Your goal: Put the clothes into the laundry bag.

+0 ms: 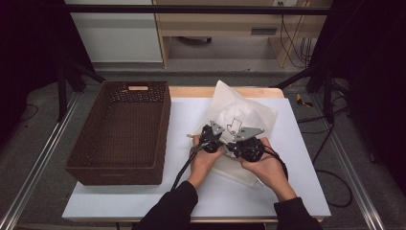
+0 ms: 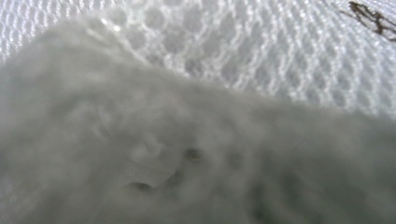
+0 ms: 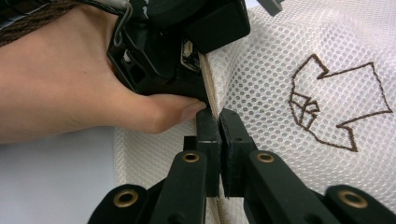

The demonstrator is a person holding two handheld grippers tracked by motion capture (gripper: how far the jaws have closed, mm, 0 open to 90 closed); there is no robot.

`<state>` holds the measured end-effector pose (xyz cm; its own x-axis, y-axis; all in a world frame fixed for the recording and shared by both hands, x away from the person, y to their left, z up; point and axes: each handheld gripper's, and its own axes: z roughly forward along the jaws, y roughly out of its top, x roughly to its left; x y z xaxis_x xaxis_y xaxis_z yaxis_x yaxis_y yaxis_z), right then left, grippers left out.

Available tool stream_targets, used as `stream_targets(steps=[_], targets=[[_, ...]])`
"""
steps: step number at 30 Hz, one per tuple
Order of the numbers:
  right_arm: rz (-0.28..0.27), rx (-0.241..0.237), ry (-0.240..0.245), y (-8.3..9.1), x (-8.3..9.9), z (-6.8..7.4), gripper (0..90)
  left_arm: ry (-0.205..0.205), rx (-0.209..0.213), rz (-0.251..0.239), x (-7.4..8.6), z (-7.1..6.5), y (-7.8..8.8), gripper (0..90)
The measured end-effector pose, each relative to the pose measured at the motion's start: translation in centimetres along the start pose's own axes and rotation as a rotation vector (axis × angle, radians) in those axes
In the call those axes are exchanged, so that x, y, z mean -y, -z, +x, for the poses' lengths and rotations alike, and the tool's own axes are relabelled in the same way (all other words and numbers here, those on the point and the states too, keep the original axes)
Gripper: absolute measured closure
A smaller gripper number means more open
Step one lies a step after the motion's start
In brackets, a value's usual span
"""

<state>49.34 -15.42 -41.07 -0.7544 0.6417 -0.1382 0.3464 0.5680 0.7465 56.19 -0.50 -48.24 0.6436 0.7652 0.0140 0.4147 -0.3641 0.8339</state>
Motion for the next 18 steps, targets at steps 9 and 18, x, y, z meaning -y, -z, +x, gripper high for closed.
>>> stream_targets(steps=[9,18], targets=[[0.004,-0.001,0.002,0.06,0.04,0.04,88.1,-0.003,-0.006,0.000,-0.45,-0.02,-0.34,90.0],[0.004,-0.004,-0.003,0.03,0.20,0.00,88.1,-0.013,-0.020,-0.004,-0.67,-0.05,-0.82,90.0]])
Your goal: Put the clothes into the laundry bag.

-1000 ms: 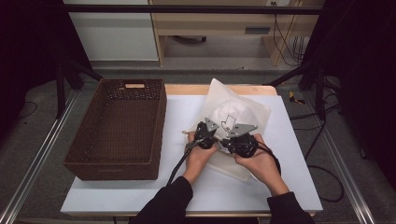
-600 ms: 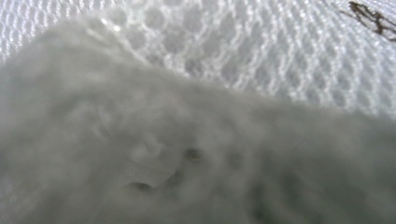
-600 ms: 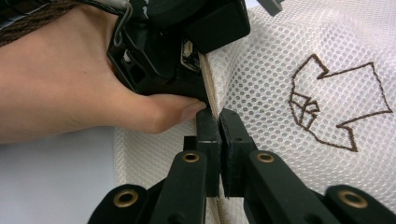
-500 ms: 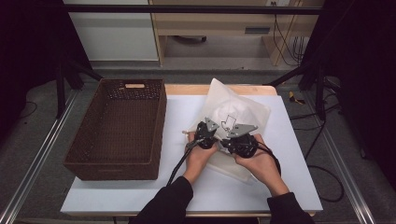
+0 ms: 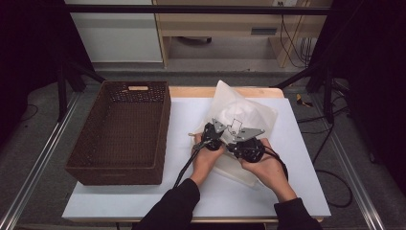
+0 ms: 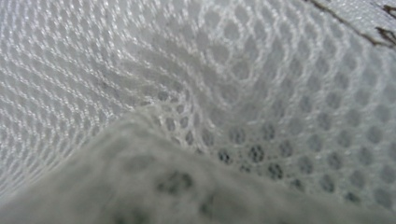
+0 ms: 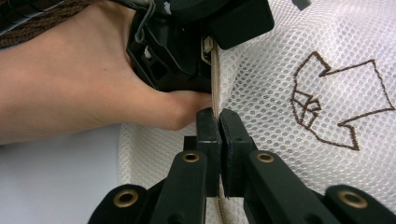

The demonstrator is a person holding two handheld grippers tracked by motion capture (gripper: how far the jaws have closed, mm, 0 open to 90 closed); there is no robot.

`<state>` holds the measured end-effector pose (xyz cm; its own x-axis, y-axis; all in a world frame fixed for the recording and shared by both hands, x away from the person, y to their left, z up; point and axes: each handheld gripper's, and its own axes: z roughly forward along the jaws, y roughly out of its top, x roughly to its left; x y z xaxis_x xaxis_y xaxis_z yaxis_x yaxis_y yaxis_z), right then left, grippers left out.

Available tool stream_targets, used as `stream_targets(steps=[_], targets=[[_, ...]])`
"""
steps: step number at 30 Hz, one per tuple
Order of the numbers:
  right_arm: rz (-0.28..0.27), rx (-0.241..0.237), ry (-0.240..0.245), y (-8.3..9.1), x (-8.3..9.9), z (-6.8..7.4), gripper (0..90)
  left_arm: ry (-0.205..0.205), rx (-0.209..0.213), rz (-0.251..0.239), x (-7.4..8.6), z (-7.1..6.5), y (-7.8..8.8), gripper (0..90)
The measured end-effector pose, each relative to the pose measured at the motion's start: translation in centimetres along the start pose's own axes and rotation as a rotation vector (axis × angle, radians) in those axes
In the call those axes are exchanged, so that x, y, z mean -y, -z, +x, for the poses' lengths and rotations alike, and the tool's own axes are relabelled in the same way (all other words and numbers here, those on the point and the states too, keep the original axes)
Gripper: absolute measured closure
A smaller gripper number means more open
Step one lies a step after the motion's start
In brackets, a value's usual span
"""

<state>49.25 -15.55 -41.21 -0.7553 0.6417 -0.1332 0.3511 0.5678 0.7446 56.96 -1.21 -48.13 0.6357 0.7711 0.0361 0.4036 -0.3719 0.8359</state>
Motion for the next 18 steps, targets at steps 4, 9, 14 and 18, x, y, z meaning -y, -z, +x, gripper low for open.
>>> stream_targets(steps=[4,9,14,18], targets=[[0.000,0.000,0.001,0.04,0.01,-0.01,88.1,0.000,-0.011,-0.003,-0.04,-0.05,-0.04,90.0],[-0.002,0.004,-0.009,0.08,0.05,-0.07,88.1,0.003,-0.022,-0.005,-0.19,-0.13,-0.26,90.0],[-0.001,0.002,-0.010,0.00,0.09,-0.08,88.2,0.001,-0.017,-0.002,-0.14,-0.07,-0.19,90.0],[-0.002,0.008,-0.012,-0.03,0.21,-0.02,88.2,-0.003,-0.012,0.001,-0.11,-0.06,0.07,90.0]])
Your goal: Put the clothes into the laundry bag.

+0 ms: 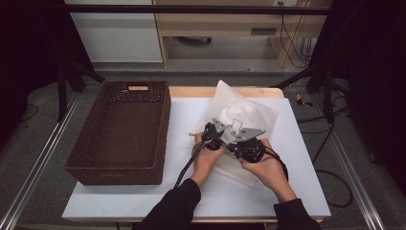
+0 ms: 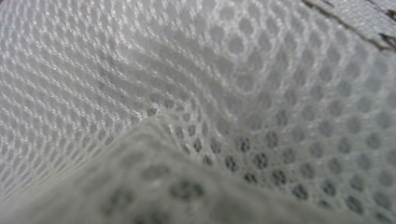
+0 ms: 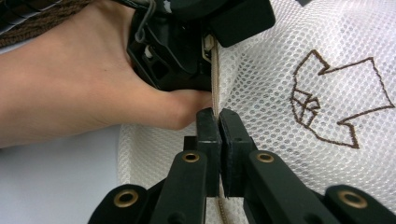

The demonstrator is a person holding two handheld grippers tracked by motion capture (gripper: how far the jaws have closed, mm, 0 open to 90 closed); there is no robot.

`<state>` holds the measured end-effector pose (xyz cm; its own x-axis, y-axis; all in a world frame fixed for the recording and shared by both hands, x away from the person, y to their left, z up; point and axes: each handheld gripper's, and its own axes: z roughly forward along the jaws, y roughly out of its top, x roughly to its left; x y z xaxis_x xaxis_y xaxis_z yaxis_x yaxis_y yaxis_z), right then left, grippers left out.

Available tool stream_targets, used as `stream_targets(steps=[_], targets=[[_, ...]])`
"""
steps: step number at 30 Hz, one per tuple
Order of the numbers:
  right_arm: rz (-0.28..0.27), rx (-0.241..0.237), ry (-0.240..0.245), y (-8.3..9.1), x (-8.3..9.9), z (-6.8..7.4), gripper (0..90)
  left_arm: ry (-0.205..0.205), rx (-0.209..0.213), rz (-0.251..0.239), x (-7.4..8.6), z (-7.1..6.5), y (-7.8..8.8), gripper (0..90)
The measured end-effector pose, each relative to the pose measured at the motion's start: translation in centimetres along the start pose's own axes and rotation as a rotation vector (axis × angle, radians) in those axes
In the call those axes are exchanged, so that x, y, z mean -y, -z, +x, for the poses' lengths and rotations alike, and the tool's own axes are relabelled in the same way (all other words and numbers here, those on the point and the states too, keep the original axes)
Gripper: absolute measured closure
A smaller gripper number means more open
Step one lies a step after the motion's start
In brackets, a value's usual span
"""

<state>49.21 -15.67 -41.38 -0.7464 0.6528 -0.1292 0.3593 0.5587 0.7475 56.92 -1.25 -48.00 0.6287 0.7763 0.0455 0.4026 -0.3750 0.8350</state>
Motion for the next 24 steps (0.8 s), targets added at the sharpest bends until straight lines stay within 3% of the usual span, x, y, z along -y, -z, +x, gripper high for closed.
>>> stream_targets(steps=[10,24], targets=[[-0.005,0.014,0.005,0.0,0.0,0.1,88.2,-0.013,0.013,-0.001,0.6,-0.4,1.4,89.8],[-0.014,0.017,-0.011,0.1,0.6,-0.1,88.2,-0.048,0.024,-0.014,1.4,-0.5,4.6,89.8]])
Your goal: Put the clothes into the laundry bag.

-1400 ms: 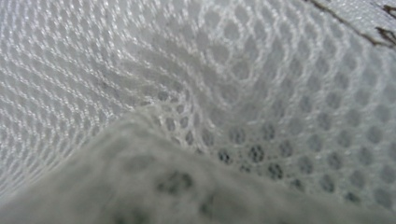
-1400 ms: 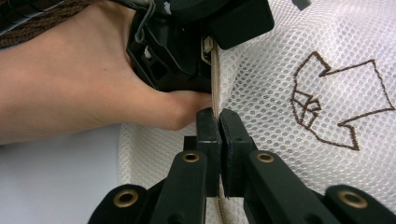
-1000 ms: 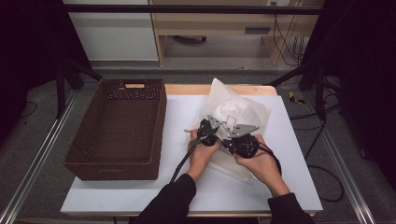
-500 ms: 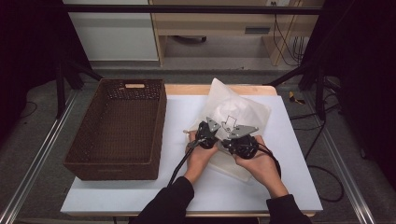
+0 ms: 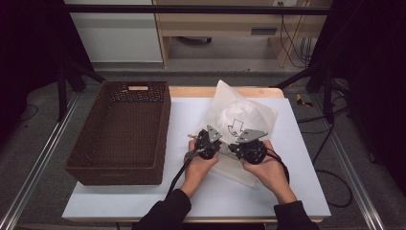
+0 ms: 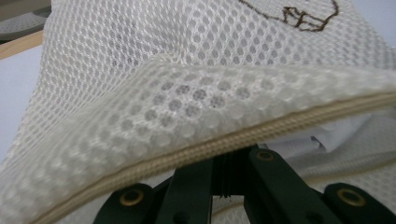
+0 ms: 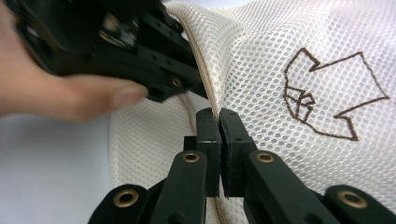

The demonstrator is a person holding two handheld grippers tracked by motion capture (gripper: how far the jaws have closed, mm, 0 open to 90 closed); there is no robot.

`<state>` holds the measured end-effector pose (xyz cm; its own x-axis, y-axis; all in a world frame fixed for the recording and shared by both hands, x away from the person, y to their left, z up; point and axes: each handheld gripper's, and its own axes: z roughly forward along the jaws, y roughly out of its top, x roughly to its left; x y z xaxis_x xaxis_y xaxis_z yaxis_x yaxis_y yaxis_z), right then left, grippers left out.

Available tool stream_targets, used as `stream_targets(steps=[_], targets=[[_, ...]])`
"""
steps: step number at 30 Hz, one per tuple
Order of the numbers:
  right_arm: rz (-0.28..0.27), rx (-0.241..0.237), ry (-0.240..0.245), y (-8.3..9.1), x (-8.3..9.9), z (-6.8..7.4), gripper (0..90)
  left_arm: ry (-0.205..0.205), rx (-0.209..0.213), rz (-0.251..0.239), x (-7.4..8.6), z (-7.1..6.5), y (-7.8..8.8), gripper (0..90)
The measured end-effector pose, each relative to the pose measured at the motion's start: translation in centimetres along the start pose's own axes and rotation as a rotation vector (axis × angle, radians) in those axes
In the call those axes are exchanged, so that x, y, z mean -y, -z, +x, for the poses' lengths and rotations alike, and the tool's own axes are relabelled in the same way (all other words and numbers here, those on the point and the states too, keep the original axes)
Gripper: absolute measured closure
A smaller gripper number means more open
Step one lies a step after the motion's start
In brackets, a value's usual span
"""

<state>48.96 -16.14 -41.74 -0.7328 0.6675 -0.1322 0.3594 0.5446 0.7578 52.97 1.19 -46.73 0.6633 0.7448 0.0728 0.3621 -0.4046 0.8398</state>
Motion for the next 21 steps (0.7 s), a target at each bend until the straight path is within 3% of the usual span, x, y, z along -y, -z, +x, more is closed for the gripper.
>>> stream_targets(steps=[8,17,21], targets=[[0.006,-0.001,-0.007,-0.1,0.1,0.0,88.2,-0.008,0.023,-0.020,0.2,-0.2,2.0,89.7],[0.016,0.009,-0.003,-0.4,0.5,-0.1,88.2,-0.039,0.047,-0.047,0.9,-0.9,6.2,89.1],[0.023,0.013,0.006,-0.7,0.6,0.0,88.1,-0.040,0.029,-0.053,1.5,-0.9,8.1,87.7]])
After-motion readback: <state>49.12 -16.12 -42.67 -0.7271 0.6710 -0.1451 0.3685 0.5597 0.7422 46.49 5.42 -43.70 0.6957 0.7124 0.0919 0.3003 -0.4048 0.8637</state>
